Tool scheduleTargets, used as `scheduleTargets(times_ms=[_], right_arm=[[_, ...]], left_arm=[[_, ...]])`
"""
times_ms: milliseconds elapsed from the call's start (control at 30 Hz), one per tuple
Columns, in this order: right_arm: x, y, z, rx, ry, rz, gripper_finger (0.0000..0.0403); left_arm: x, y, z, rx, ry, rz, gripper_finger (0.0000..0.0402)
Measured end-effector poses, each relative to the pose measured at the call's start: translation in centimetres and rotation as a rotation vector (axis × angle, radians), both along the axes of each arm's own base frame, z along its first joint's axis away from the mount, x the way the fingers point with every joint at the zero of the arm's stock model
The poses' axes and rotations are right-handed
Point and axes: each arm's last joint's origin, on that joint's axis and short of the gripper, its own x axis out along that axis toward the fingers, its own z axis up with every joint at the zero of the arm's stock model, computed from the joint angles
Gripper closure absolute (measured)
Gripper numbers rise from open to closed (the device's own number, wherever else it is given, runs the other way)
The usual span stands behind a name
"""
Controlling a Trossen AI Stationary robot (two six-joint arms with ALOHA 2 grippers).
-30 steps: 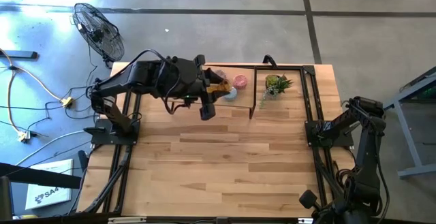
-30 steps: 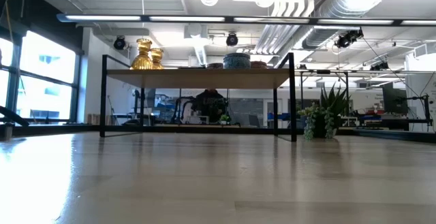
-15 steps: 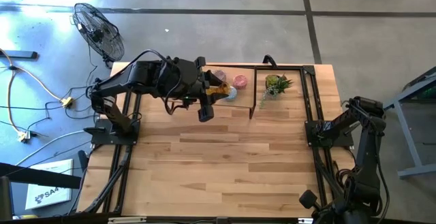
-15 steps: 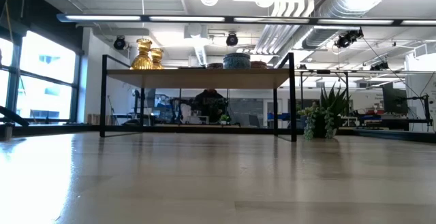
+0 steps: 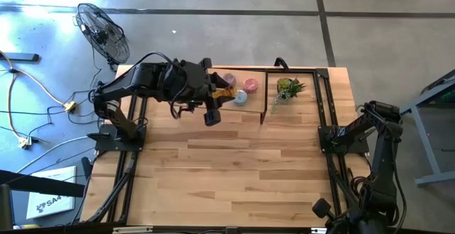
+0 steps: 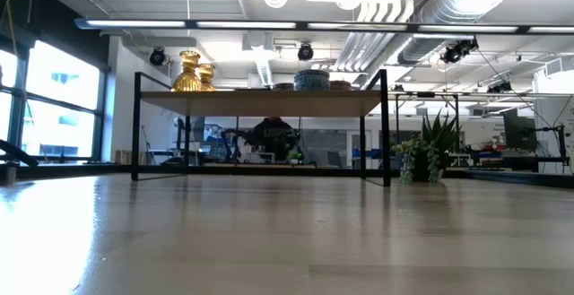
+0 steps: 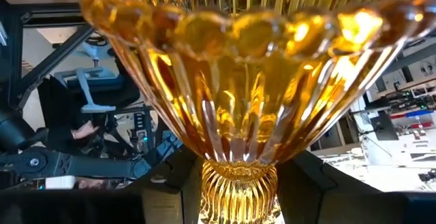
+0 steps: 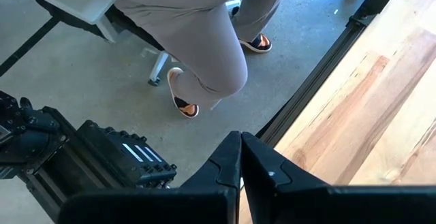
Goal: Pick & Place candle stick holders
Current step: Put the yellow glass candle holder on the shelf
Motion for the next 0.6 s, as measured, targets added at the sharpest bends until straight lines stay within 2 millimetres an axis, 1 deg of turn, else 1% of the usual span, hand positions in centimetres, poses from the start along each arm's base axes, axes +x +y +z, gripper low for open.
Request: scheduleTargets(times_ms=[233,300,367,433,533,600], right_arm=[[0.01,0.0,0.0,0.0,0.0,-0.001,0.0398],[0.01,0.0,0.0,0.0,0.0,0.0,0.0398],[0.01,0.0,0.0,0.0,0.0,0.0,0.0398],[0.01,0.0,0.0,0.0,0.0,0.0,0.0398],[0.0,0.0,0.0,0.0,0.0,0.0,0.0398],[0.01,0.0,0.0,0.0,0.0,0.0,0.0398]], left_arm=[[0.01,0.03,0.01,0.001,-0.003,0.013,0.0268],[-0.02,0.01,-0.08,-0.043,-0.005,0.025,0.0268],[-0.29,0.31,-0.14,-0.012,0.025,-0.002,0.0268],[-0.52,0.35,0.01,-0.017,0.022,-0.015,0.0268],[-0.68,0.4,0.13,-0.009,0.017,-0.001,0.0268],[-0.65,0.01,0.08,-0.005,0.02,-0.007,0.0268]])
